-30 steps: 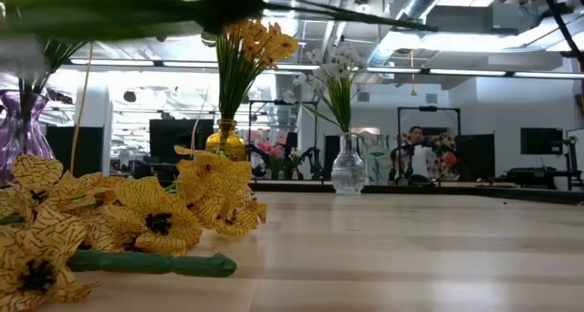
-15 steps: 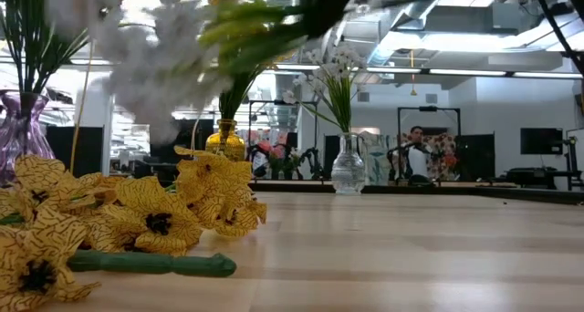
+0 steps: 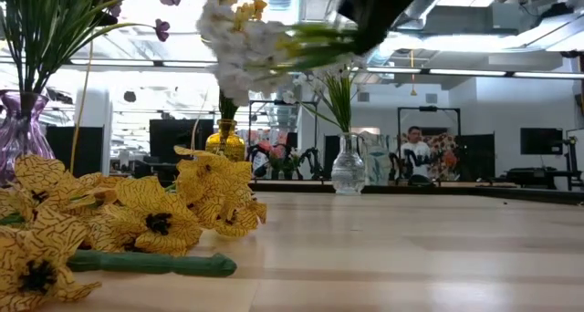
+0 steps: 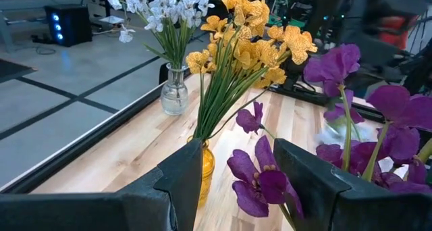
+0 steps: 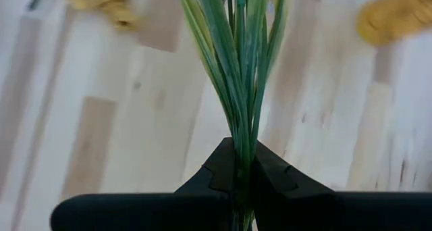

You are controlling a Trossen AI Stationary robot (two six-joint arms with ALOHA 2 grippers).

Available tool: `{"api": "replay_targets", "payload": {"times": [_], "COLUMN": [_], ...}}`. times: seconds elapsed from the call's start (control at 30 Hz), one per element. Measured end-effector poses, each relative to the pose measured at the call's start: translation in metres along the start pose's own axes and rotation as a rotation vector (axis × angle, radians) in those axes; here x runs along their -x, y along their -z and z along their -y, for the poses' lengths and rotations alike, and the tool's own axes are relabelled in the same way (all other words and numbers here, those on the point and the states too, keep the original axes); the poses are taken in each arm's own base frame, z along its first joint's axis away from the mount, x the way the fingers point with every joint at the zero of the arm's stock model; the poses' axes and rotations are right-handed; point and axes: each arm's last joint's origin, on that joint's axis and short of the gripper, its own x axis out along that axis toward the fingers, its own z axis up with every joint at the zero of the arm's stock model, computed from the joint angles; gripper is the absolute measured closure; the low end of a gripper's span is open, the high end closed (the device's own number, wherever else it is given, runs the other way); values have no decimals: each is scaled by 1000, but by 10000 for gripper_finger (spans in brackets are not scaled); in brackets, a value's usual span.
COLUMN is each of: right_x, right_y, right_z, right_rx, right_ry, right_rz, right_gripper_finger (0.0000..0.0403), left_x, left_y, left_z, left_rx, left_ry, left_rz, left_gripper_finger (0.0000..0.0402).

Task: Sort flowers into vase by color
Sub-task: Put the white flowers into the transparent vase

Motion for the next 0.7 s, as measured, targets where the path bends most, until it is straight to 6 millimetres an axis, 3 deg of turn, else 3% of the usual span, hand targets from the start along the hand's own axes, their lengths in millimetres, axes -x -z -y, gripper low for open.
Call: {"api": "replay_targets", "payload": {"times": [0.17, 0.3, 0.43, 0.7], "right_x": [5, 12, 21, 18], "right_y": [56, 89, 113, 144], "right_z": [11, 15, 18, 30], "right_rx": [-170, -237, -273, -283], "right_ry": [134, 320, 524, 796], "right_rz": [237, 471, 681, 1011], "right_gripper_finger": [350, 350, 350, 350], "left_x": [0, 0, 0, 0], "left_y": [0, 0, 0, 0], "left_z": [0, 0, 0, 0], "left_rx": [0, 0, 0, 0], "left_ry": [0, 0, 0, -7], "left_rz": [0, 0, 0, 1], "left_gripper_finger": [233, 233, 233, 233]}}
